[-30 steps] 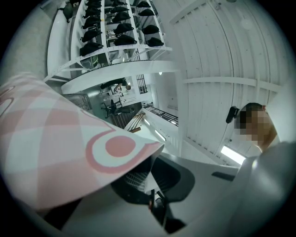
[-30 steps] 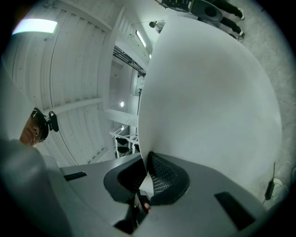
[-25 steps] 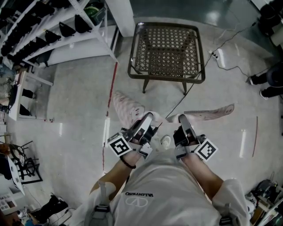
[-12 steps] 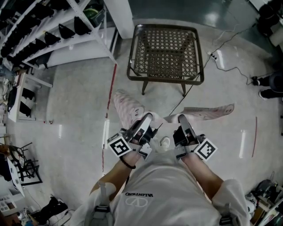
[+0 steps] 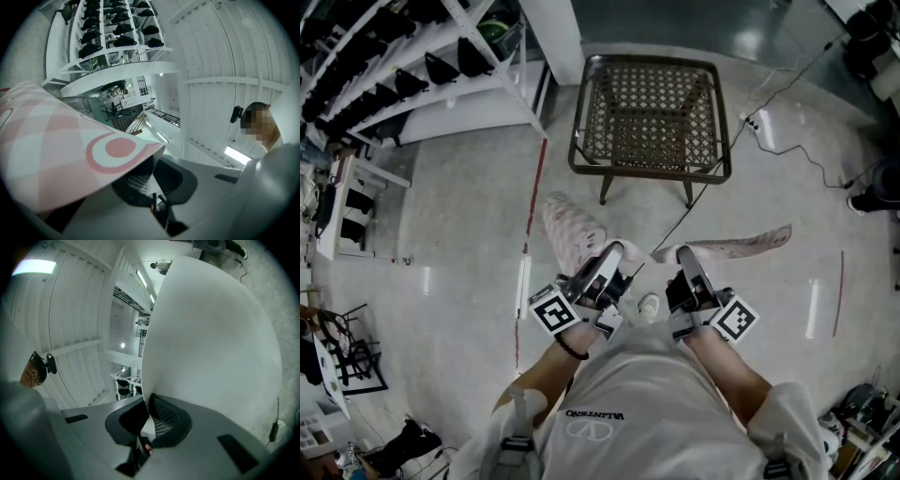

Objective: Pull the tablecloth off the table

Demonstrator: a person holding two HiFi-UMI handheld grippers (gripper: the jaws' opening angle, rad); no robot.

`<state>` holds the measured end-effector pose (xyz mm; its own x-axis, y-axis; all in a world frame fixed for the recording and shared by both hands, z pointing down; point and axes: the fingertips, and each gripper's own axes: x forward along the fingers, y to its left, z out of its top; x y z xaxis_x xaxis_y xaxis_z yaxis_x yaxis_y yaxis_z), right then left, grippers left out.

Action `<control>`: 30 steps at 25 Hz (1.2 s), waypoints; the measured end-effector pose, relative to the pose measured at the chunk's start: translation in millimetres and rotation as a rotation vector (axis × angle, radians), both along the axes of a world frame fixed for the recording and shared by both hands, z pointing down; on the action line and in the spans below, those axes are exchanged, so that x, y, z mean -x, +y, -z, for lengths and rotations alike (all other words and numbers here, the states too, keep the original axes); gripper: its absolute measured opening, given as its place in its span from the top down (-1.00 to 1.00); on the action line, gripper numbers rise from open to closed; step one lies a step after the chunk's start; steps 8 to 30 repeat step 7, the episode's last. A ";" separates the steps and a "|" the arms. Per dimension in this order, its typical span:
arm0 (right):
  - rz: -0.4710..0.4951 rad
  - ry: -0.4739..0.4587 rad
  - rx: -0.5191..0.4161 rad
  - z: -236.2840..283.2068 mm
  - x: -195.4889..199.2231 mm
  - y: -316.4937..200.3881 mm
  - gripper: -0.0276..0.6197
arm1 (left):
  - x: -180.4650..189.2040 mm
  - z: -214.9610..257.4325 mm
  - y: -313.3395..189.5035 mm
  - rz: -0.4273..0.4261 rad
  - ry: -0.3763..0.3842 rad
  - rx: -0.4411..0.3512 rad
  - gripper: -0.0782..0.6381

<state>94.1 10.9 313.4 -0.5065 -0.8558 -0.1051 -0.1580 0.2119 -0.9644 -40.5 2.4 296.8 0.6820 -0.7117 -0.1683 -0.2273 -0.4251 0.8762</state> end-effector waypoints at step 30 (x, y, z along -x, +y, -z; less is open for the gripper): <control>0.008 0.011 0.003 -3.3 1.1 -1.4 0.87 | 0.2 -1.0 -1.2 -0.001 0.003 0.000 0.77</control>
